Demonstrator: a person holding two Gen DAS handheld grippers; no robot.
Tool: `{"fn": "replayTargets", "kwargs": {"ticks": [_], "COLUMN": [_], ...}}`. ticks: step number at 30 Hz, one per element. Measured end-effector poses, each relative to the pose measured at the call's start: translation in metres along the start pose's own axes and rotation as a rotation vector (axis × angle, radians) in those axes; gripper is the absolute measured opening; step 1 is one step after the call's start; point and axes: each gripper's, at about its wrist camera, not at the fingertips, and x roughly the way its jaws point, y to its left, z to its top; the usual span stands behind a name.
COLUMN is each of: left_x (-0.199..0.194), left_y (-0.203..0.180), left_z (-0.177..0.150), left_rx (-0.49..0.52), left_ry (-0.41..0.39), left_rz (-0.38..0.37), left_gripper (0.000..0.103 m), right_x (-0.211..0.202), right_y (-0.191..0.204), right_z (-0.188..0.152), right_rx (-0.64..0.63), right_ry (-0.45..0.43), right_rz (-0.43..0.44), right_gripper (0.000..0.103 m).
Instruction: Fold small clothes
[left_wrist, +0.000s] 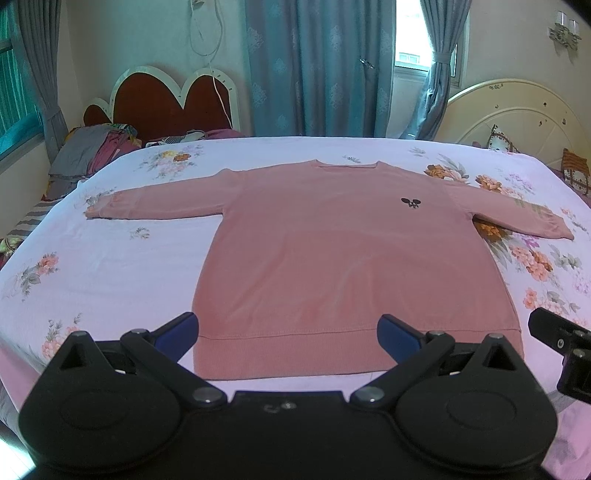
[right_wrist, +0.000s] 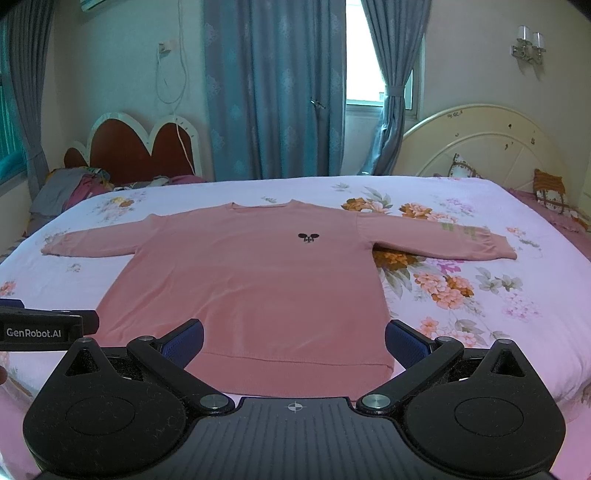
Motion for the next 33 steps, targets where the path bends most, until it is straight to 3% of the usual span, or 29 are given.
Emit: {"fn": "replayTargets", "kwargs": {"ticks": [33], "left_x": [0.005], "left_y": [-0.002], "left_z": [-0.001], "left_rx": [0.001], "left_ry": [0.006], "left_rz": [0.004], "left_gripper": [0.103], "right_x": [0.012], "right_y": [-0.012], "right_z": [0.000], "right_rx": [0.021], "right_ry": [0.007], "right_rz": [-0.002], "right_gripper": [0.103]}}
